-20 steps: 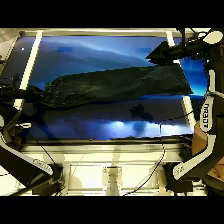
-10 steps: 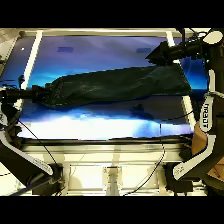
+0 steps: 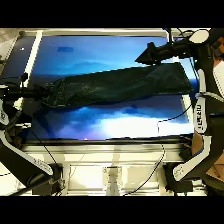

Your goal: Fold the clothes and pants, and hang the long-sleeved shirts on hangers.

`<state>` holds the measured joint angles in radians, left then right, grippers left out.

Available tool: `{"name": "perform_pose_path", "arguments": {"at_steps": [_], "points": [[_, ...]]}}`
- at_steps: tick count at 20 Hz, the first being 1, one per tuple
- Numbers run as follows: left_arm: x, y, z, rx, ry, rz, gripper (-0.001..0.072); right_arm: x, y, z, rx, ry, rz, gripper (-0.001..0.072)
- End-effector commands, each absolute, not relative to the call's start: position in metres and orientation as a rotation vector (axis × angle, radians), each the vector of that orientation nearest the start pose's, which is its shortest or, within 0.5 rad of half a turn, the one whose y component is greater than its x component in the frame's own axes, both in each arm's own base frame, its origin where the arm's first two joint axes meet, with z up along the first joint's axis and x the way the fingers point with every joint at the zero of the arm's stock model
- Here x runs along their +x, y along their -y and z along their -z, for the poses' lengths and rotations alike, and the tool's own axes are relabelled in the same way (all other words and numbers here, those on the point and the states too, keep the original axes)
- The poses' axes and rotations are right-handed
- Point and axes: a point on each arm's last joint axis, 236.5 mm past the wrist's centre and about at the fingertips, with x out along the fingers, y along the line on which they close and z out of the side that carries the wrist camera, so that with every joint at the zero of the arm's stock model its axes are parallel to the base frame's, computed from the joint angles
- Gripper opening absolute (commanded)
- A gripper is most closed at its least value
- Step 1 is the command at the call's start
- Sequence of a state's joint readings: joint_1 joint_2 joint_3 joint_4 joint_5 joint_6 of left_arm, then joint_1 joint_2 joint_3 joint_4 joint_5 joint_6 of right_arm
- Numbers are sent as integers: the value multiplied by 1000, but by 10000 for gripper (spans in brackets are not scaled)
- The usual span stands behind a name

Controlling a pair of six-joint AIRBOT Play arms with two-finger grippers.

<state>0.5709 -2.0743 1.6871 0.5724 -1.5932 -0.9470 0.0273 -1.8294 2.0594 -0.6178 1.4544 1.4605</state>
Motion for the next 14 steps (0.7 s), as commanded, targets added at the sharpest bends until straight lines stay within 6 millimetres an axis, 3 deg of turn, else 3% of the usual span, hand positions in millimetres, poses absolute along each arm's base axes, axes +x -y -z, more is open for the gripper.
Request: {"name": "perform_pose_path", "arguments": {"at_steps": [1,3,6,10,14], "points": [[460,-57,13,-842,-1159,693,20,510,-248,-161,608,-1024,-827,18],[460,-52,-25,-772,-1113,693,20,506,-278,-143,630,-1073,-845,17],[450,-41,-75,-691,-1092,665,20,487,-336,-101,685,-1189,-921,17],[418,-12,-119,-596,-1134,722,20,489,-410,-42,803,-1222,-916,16],[408,14,-141,-556,-1143,729,21,493,-451,14,862,-1233,-811,16]]}}
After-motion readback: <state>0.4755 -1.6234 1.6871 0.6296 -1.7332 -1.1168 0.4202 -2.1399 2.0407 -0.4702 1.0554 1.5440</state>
